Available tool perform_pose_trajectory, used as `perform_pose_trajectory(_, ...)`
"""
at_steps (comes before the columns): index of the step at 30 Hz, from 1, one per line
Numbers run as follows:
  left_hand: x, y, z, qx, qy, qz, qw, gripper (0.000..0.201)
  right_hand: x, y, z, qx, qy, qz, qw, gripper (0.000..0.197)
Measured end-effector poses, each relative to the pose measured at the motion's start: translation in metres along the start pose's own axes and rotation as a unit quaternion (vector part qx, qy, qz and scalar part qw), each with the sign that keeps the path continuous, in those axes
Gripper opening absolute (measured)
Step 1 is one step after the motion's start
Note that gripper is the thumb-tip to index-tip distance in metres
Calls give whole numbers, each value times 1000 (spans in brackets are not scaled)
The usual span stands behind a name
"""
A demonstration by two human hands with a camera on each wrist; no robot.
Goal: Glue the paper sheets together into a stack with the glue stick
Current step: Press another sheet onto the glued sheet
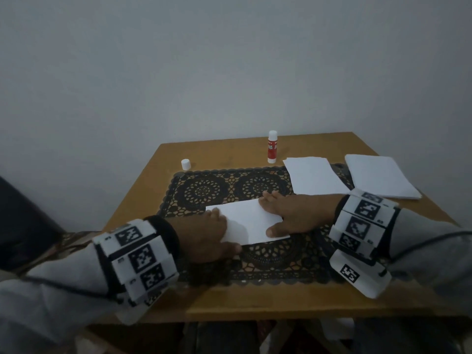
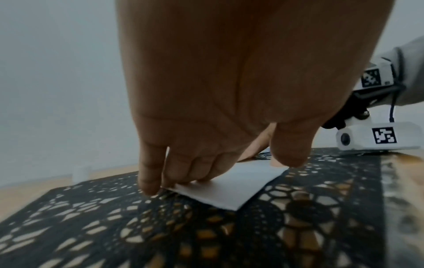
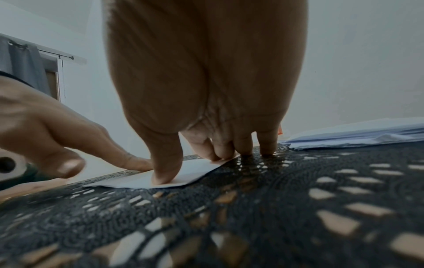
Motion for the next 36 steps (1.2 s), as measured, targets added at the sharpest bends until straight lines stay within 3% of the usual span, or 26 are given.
perform_pose_trajectory(4,-11,8,-3,24,15,-57,998,81,0,1,0,-2,-2,0,1000,84)
perform_pose_trajectory(10,17,-12,13,-24,34,-4,999,75,0,1,0,-2,-6,-1,1000,84)
perform_pose_trajectory(15,3,-15,16,-7,55,-74,996,72,-1,1,0,-7,-15,-2,1000,83)
perform_pose_trajectory(20,27,-30,17,-79,20,-13,997,71,-1,2,-1,-5,-21,1,1000,84)
perform_pose_trajectory(25,40,-40,24,-184,76,-28,980,31,-1,1,-1,-9,-28,4,1000,84)
perform_pose_trajectory(28,42,-45,30,-175,81,-20,981,26,-1,2,-2,-14,-30,7,999,84)
perform_pose_trajectory(32,47,-53,35,-159,131,-11,979,37,-2,4,-3,-23,-37,11,999,84)
perform_pose_trajectory(36,51,-57,34,-172,179,-5,969,23,-3,4,-2,-29,-47,13,998,84)
Point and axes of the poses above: each hand's wrist, its own y-axis away from the middle knuckle, its own z-axis out of the back of the hand, x = y × z, the point moved 1 cm from there along -y, towards the middle knuckle, and after that the axes turned 2 degrees about x, right-handed, at the moved point
